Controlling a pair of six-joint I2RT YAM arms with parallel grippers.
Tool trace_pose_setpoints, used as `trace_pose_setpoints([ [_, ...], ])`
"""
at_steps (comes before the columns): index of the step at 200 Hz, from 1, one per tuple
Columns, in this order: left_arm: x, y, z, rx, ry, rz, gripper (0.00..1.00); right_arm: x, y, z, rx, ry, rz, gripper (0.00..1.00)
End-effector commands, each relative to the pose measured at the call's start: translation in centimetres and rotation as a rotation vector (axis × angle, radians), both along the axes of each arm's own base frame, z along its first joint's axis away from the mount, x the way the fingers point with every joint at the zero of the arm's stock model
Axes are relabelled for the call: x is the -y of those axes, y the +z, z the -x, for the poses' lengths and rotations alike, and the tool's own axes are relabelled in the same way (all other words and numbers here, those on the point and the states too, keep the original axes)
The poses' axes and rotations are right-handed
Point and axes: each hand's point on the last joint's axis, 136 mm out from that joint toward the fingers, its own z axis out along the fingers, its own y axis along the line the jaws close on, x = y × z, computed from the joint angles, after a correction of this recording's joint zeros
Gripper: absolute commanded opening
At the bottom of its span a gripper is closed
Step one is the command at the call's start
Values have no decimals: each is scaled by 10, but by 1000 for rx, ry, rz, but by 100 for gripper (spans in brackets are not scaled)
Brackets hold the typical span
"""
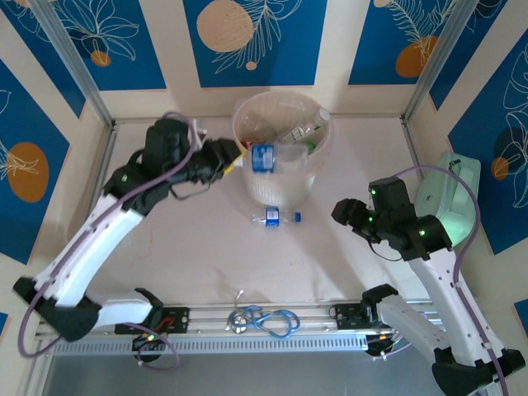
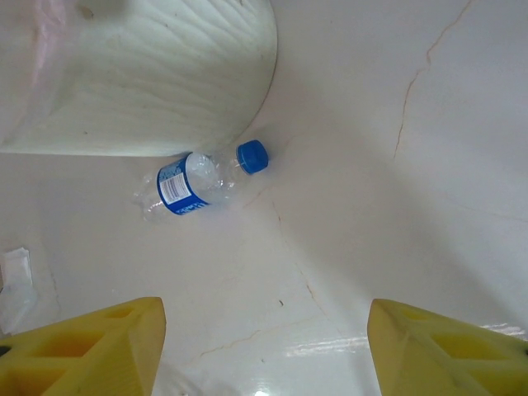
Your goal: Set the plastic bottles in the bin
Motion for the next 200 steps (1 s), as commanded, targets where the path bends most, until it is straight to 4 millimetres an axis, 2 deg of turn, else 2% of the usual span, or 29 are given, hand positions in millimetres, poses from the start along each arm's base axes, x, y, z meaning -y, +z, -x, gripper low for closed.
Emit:
trace_pose_setpoints([
  [1, 8, 20, -44, 74, 0, -24, 24, -9, 0, 4, -7, 27, -35, 66],
  [24, 16, 15, -77, 61, -10, -51, 23, -6, 0, 9, -5, 30, -22, 66],
  [31, 16, 11, -83, 56, -10, -53, 27, -5, 0, 10, -3, 28, -21, 66],
  [40, 17, 7, -88, 48, -18, -48, 37, -5, 0, 11, -1, 30, -17, 66],
  [52, 14, 4, -92, 49, -17, -57, 58, -5, -1, 11, 0, 33, -15, 67],
  [66, 8, 5, -92, 60, -10, -74, 72, -8, -3, 9, -2, 44, -20, 67],
  [68, 6, 5, -93, 63, -8, -76, 79, -8, -3, 8, -2, 48, -22, 67],
  [70, 5, 7, -93, 68, -7, -76, 93, -9, -3, 8, -2, 50, -24, 68],
  [71, 5, 7, -93, 70, -5, -76, 97, -10, -3, 8, 0, 51, -25, 68],
  [74, 3, 8, -93, 73, -3, -77, 100, -11, -3, 7, 1, 56, -28, 68],
  [119, -36, 43, -79, 178, 44, -79, 100, -34, 2, -4, 47, 147, -36, 73],
  [139, -60, 43, -64, 211, 83, -123, 100, -46, -3, -11, 48, 158, -59, 73],
  [157, -78, 21, -47, 200, 103, -153, 100, -57, -12, -22, 28, 139, -127, 67],
  [169, -85, -3, -32, 177, 103, -158, 100, -63, -20, -31, 15, 114, -178, 60],
  [181, -89, -35, -19, 125, 93, -163, 100, -66, -30, -40, 1, 84, -212, 55],
  [200, -84, -70, -3, 59, 79, -75, 99, -70, -42, -53, -12, 47, -260, 48],
])
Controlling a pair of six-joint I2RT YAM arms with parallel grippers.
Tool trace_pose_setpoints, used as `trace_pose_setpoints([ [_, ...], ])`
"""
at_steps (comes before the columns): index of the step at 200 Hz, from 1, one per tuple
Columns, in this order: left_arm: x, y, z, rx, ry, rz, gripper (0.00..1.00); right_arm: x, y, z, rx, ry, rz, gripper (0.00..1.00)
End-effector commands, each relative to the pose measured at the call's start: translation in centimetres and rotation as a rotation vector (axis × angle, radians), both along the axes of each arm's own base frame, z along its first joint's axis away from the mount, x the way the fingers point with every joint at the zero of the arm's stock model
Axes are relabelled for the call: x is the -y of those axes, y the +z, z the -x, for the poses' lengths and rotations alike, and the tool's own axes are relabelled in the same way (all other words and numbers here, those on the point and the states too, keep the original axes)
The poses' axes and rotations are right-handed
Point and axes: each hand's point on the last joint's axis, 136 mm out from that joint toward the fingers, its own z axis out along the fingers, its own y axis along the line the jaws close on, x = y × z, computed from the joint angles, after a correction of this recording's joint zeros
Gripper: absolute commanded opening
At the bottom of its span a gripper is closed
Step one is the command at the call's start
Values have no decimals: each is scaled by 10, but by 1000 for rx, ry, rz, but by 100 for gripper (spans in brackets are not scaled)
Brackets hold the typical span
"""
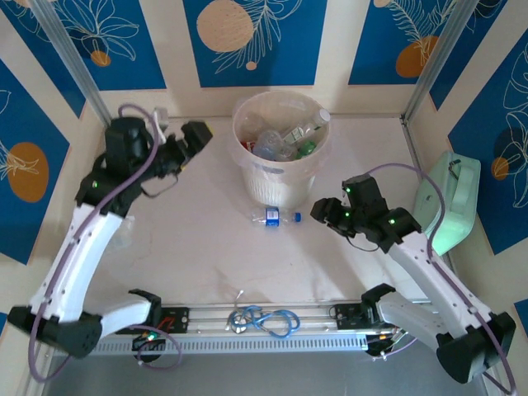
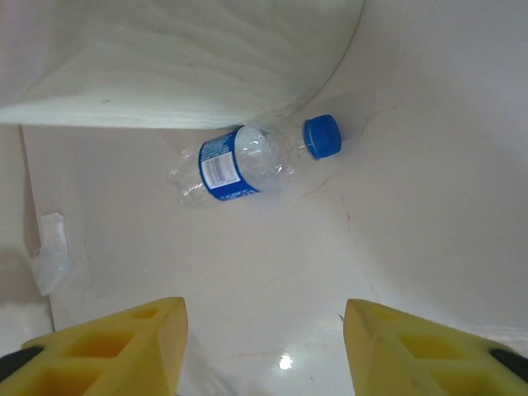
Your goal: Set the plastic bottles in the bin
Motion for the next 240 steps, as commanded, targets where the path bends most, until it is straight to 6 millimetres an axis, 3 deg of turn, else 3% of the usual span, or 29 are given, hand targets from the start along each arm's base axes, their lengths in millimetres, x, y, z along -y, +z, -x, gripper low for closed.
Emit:
trace_pose_setpoints([
  [1, 6, -52, 6, -98, -26, 61, 98, -15, 0, -20, 16, -39, -131, 48],
  [14, 18, -53, 6, -103, -65, 154, 85, -18, -2, -25, 19, -47, -147, 45],
  [30, 28, -41, 3, -90, -104, 167, 52, -15, -7, -26, 0, -79, -137, 41],
  [38, 29, -35, 1, -76, -106, 147, 46, -11, -12, -26, -10, -108, -133, 40],
  [56, 31, -20, -3, -48, -114, 122, 45, -7, -22, -27, -25, -151, -168, 41],
  [68, 29, -22, -4, -47, -101, 111, 42, -9, -28, -31, -27, -160, -200, 43],
  [113, 13, -89, 13, -179, -31, 61, 38, -10, -54, -64, -59, -198, -297, 38],
  [172, -4, -158, 50, -302, 6, 35, 40, -21, -88, -95, -114, -220, -304, 29],
  [199, -9, -173, 60, -333, 18, 35, 40, -25, -103, -102, -148, -229, -296, 28],
  [240, -10, -177, 64, -342, 19, 32, 40, -33, -130, -99, -256, -230, -252, 26],
])
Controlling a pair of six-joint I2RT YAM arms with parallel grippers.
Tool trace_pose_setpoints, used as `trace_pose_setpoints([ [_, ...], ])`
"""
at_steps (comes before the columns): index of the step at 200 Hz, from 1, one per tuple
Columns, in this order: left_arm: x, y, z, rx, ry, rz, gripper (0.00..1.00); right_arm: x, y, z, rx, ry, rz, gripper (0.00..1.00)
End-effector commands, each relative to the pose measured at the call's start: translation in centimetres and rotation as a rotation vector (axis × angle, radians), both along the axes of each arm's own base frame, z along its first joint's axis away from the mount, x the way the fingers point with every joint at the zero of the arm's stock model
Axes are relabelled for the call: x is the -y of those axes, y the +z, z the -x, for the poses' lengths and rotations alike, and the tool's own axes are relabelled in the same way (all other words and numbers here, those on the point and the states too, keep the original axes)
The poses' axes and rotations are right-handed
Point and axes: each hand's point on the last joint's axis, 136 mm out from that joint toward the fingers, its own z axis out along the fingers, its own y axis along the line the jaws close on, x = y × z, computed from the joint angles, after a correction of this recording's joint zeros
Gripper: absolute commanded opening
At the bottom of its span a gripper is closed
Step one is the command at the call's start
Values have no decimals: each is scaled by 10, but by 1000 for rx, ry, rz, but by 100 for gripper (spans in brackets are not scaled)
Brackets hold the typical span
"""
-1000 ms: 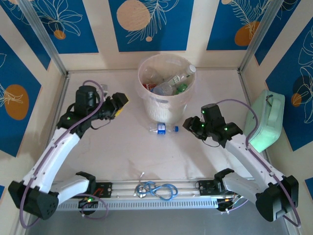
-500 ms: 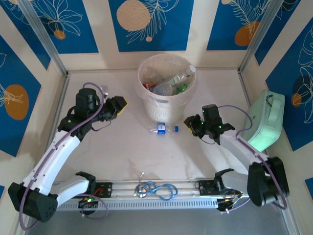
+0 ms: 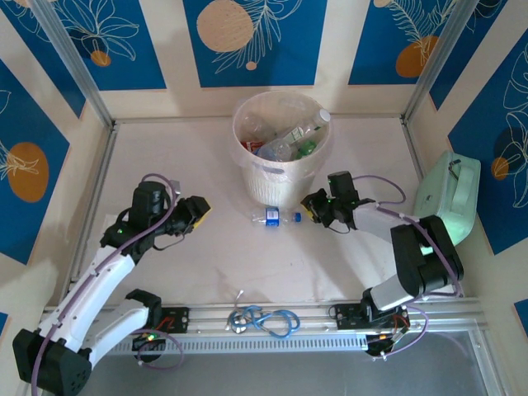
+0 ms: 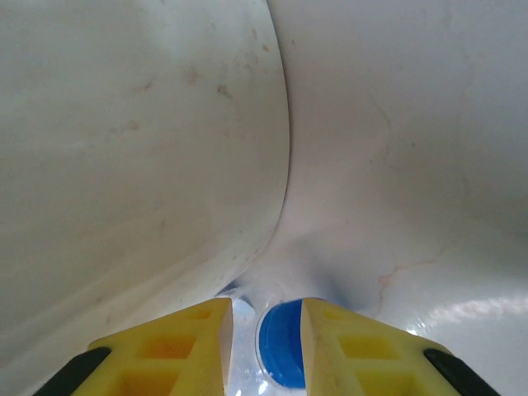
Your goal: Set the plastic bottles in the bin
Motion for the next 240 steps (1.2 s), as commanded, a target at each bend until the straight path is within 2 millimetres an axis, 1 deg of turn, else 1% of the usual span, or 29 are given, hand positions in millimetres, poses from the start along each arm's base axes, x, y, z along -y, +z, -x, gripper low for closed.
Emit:
trace_pose_setpoints([
  [1, -2, -3, 3, -8, 11, -3, 40, -10, -6, -1, -44, 16, -13, 26],
  [26, -2, -3, 3, -9, 13, -4, 40, -18, -18, 9, -90, 34, 5, 25],
  [57, -2, -4, 2, -11, 14, -7, 40, -33, -18, 29, -107, 82, 28, 24],
  [86, -3, -3, 1, -5, 19, -7, 41, -52, -6, 54, -106, 145, 36, 25],
  [123, -7, -5, 1, -10, 26, -10, 41, -82, 4, 101, -114, 281, 78, 26],
  [145, -10, -6, 0, -17, 36, -12, 41, -94, 8, 124, -122, 373, 119, 27],
  [161, -12, -4, -1, -14, 41, -8, 41, -95, 15, 134, -95, 436, 191, 32],
  [176, -13, -2, 0, -10, 43, -11, 41, -87, 27, 132, -39, 474, 286, 41],
  [182, -14, -2, 0, -9, 42, -12, 42, -85, 32, 128, -5, 496, 314, 48],
  [194, -15, -1, 0, -9, 47, -14, 42, -87, 42, 117, 83, 577, 342, 71],
  [202, -16, -1, 0, -10, 51, -16, 42, -88, 44, 109, 133, 637, 366, 79],
  [219, -17, 0, 0, -8, 57, -12, 42, -93, 44, 98, 253, 796, 394, 82],
  [226, -18, 1, 0, -6, 59, -11, 42, -91, 42, 94, 287, 832, 432, 83],
  [240, -19, 2, 2, -6, 60, -15, 43, -91, 41, 88, 346, 875, 449, 84],
])
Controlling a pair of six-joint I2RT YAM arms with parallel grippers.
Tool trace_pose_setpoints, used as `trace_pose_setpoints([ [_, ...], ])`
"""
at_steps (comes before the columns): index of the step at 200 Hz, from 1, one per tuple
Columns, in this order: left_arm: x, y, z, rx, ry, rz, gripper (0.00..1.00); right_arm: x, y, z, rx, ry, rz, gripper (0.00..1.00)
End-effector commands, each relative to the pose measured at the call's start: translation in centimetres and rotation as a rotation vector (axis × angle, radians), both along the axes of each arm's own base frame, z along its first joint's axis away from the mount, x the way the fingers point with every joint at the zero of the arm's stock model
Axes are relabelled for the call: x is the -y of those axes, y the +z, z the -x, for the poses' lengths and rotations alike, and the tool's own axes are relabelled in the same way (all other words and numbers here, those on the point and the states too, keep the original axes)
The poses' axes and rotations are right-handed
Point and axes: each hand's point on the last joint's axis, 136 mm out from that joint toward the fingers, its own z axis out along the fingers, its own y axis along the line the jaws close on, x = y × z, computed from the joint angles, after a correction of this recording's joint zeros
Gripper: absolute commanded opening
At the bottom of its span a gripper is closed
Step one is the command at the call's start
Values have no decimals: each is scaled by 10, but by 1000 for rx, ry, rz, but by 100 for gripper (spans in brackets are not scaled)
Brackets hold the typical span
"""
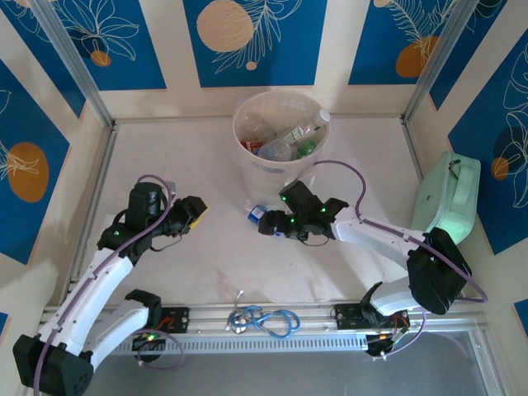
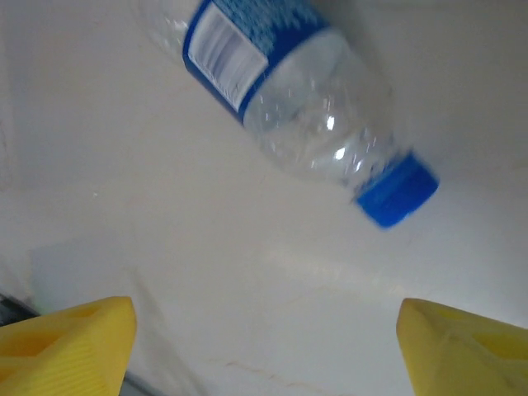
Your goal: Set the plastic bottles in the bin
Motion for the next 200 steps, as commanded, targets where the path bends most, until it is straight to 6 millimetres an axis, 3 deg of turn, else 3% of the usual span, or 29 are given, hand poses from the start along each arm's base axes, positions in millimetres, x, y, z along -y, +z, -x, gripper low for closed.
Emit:
trace_pose_setpoints([
  [1, -7, 3, 2, 3, 18, -10, 43, 6, -7, -9, 143, 214, 92, 84],
  [58, -10, -5, 2, -11, 40, -10, 43, 2, -17, -26, 199, 286, 151, 82],
  [103, -10, -5, 2, -18, 38, -3, 43, -6, -31, -13, 187, 376, 184, 79],
  [153, -9, -9, 3, -29, 29, 0, 43, -10, -49, -23, 195, 353, 207, 75],
  [200, -7, -11, 1, -37, 23, 2, 43, -21, -67, -19, 217, 385, 260, 69],
])
